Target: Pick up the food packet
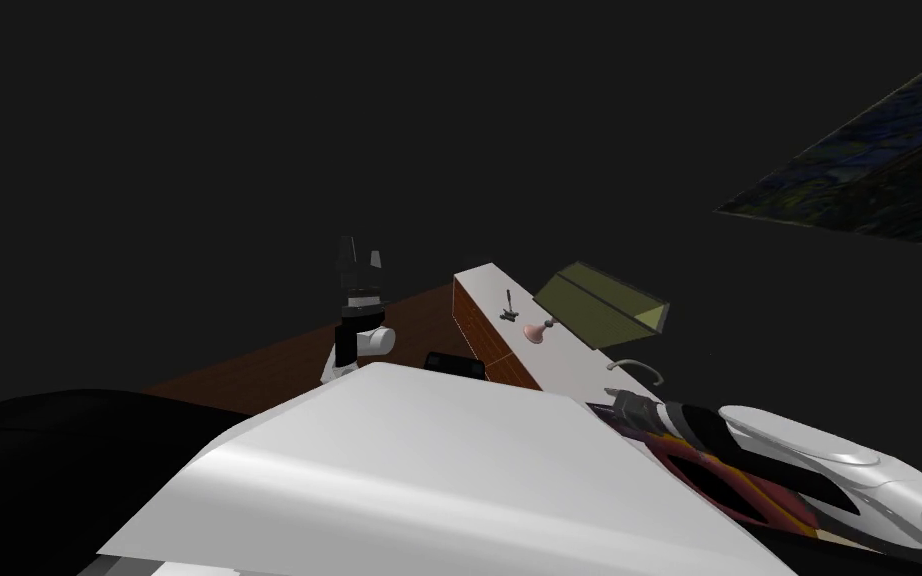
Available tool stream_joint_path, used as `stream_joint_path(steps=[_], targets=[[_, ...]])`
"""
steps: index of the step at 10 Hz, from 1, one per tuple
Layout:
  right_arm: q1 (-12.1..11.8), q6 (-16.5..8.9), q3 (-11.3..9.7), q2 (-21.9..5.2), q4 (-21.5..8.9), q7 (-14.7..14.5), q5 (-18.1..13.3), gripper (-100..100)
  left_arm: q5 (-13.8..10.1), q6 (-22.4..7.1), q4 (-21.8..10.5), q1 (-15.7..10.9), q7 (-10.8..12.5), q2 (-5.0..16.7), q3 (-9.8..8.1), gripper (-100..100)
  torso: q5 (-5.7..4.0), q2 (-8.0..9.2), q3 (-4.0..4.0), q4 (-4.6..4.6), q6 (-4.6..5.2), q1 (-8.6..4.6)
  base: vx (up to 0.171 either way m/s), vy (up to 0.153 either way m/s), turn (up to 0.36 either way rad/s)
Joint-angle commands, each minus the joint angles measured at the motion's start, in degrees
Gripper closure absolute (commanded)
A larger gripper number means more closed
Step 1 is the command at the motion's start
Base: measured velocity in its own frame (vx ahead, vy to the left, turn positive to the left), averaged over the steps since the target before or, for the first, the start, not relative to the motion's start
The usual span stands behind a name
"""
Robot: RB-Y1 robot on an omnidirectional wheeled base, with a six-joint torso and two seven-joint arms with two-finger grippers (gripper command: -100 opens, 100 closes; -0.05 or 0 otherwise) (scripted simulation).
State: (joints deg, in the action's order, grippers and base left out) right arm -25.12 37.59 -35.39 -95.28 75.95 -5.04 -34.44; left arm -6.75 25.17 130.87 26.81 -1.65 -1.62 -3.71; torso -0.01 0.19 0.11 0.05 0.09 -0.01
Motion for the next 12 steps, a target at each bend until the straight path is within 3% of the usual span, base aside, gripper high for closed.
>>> stream_joint_path(steps=[1, 2, 5, 6, 7, 10, 12], targets=[[-0.16, 0.61, -0.52, -0.93, -1.81, -0.2, -0.7, -100, 0.0, 0.0, 0.0, 0.0, 0.0, 0.0, 0.0, 0, 0.0, 0.0, 0.0, 0.0, 0.0, 0.0, -0.018, -0.017, 0.038], [-0.72, 0.75, -1.26, -2.66, -2.94, -0.17, -1.43, -100, 0.0, 0.0, 0.0, 0.0, 0.0, 0.0, 0.0, 0, 0.01, 0.03, 0.01, 0.0, 0.0, -0.01, -0.039, -0.042, 0.061], [-1.64, 0.5, -1.12, -3.79, -2.51, -0.33, -0.65, -100, 0.0, 0.0, 0.0, 0.0, 0.0, 0.0, 0.0, 0, 0.0, 0.11, 0.06, 0.03, 0.02, -0.05, -0.029, -0.022, 0.004], [-1.78, 0.64, -1.09, -3.94, -2.59, -0.57, -0.51, 0, 0.0, 0.0, 0.0, 0.0, 0.0, 0.0, 0.0, 0, -0.01, 0.05, 0.03, 0.01, 0.01, 0.01, 0.0, 0.0, 0.0], [-2.3, 0.27, -1.0, -3.13, -2.71, -2.21, -0.74, -100, 0.0, 0.0, 0.0, 0.0, 0.0, 0.0, 0.0, 0, 0.0, 0.0, 0.0, 0.0, 0.01, 0.04, 0.034, 0.037, -0.12], [-3.11, -0.27, -0.85, -1.96, -2.89, -4.69, -1.06, -100, 0.0, 0.0, 0.0, 0.01, 0.0, 0.0, 0.0, 0, 0.05, -0.16, -0.09, -0.04, 0.03, 0.25, 0.044, 0.049, -0.151], [-3.11, -0.27, -0.85, -1.96, -2.89, -4.69, -1.06, -100, 0.0, 0.0, 0.0, 0.0, 0.0, 0.0, 0.0, 0, 0.04, -0.11, -0.07, -0.03, 0.0, 0.15, 0.009, 0.011, -0.032]])
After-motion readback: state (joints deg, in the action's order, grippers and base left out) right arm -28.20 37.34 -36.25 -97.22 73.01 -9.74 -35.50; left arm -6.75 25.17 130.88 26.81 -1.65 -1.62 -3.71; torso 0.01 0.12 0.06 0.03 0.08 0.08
